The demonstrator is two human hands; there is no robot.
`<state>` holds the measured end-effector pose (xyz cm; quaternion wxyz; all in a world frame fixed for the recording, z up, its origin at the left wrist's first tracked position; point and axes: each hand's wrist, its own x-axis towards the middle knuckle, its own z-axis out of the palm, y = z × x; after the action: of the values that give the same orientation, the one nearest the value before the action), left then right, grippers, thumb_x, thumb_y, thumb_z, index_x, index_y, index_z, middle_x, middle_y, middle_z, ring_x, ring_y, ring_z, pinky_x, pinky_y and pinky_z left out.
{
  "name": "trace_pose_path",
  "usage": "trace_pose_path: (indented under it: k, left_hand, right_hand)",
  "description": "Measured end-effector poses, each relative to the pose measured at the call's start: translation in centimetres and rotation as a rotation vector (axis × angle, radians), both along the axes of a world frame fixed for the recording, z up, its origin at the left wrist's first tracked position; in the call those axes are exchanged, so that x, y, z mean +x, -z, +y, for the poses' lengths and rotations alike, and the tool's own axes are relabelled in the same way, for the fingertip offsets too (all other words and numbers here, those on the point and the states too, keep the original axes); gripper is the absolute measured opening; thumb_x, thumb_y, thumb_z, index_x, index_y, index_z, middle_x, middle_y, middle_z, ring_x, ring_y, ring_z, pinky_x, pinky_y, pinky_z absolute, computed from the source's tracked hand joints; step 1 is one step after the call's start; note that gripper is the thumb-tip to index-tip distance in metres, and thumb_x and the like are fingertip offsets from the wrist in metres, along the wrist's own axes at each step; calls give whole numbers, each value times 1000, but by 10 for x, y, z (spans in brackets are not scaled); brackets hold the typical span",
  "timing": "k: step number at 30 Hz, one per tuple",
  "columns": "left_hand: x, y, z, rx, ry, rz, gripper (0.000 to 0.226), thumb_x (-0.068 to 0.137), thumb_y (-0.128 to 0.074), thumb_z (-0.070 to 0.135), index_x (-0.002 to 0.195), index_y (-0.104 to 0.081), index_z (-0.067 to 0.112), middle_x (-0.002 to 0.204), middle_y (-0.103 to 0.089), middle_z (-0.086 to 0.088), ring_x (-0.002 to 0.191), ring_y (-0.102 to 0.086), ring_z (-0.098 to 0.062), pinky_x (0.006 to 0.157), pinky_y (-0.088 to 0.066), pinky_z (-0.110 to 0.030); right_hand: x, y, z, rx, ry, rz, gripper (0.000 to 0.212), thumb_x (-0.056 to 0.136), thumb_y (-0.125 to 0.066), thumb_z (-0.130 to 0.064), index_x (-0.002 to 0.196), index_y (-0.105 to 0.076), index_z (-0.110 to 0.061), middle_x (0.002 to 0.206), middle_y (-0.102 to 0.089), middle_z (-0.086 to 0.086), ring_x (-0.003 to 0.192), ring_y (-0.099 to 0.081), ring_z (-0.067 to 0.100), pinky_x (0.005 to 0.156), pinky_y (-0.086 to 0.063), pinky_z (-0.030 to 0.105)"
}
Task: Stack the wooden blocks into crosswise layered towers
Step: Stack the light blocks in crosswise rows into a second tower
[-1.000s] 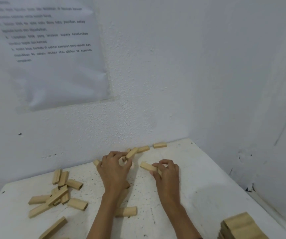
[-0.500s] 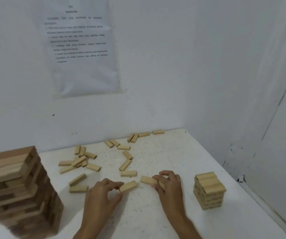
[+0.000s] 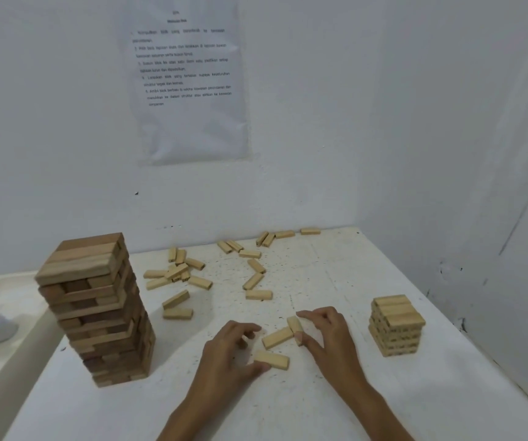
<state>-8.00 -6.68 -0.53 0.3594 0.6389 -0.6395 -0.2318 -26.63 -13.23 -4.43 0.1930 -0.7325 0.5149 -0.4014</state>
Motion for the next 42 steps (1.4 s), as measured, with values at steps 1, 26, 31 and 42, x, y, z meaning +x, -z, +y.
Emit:
trace_pose_path:
  k: [1, 26, 31, 42]
  left_hand:
    - [-1, 0, -1, 0, 1, 27, 37, 65, -84, 24, 94, -65, 38, 91, -58, 23, 89, -52, 5, 76, -43, -15]
    - [11, 16, -39, -69, 73, -59, 51, 69, -81, 29, 102, -50, 50, 107, -46, 24, 103, -40, 10, 88, -35, -18]
    - [20, 13, -33, -35, 133, -49, 43, 84, -69, 23, 114, -48, 45, 115, -48, 20, 105, -44, 7, 85, -38, -9]
    - [6, 17, -31, -12, 190, -110, 57, 69, -80, 42, 119, -55, 35, 111, -49, 21, 106, -38, 11, 83, -30, -5]
  right_hand:
    - [-1, 1, -1, -7, 23, 12, 26, 84, -69, -16, 109, -68, -20, 96, -52, -6, 91, -49, 13, 71, -35, 8]
    - [9, -9, -9, 98, -140, -82, 24, 88, -57, -1, 102, -70, -16, 85, -67, -9, 80, -63, 5, 74, -51, 16]
    - [-7, -19, -4, 162, -189, -120, 35, 84, -66, -8, 109, -61, -32, 96, -65, -14, 85, -58, 5, 67, -44, 9]
    - [-10, -26, -31, 274, -509, 185, 61, 63, -84, -36, 117, -56, -42, 115, -54, -22, 108, -39, -4, 93, -35, 17]
